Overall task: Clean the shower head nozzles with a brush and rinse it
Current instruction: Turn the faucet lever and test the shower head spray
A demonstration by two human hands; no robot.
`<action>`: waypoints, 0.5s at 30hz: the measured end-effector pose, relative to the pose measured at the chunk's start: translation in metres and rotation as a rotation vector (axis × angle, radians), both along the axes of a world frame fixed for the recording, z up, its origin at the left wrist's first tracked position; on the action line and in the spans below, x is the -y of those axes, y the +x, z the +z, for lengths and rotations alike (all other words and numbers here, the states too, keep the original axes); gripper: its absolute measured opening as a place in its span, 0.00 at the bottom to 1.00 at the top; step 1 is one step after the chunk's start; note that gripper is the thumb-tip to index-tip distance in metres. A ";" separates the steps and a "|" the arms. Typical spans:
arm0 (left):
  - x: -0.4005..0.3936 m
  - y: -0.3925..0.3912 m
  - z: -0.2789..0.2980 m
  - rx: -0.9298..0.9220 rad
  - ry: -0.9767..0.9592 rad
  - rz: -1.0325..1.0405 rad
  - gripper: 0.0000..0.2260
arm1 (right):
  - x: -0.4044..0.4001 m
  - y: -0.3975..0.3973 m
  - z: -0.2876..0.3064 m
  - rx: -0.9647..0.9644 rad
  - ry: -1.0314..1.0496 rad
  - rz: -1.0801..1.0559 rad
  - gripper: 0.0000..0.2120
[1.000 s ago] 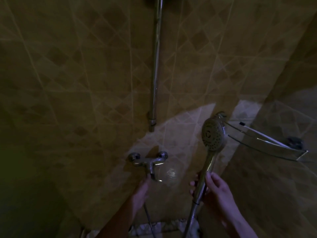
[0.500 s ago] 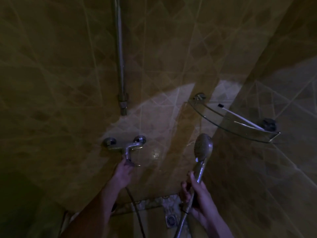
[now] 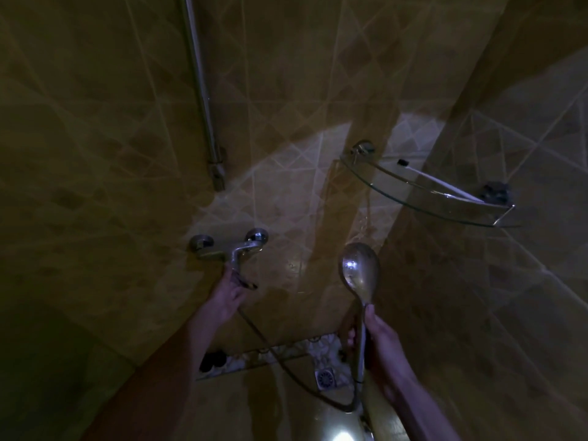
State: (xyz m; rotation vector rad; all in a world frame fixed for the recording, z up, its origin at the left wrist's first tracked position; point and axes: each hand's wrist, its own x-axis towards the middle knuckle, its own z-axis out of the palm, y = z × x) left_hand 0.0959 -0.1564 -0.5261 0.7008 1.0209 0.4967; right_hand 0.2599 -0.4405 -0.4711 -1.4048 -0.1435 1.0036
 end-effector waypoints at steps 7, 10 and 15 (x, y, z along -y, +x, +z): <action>-0.012 -0.008 0.011 -0.064 0.002 -0.085 0.33 | 0.000 -0.029 -0.009 0.119 0.008 -0.197 0.17; -0.013 -0.007 0.017 -0.081 0.000 -0.113 0.33 | 0.004 -0.038 -0.012 0.146 -0.014 -0.228 0.16; -0.014 -0.009 0.022 -0.111 -0.014 -0.141 0.29 | 0.007 -0.044 -0.015 0.195 -0.082 -0.234 0.15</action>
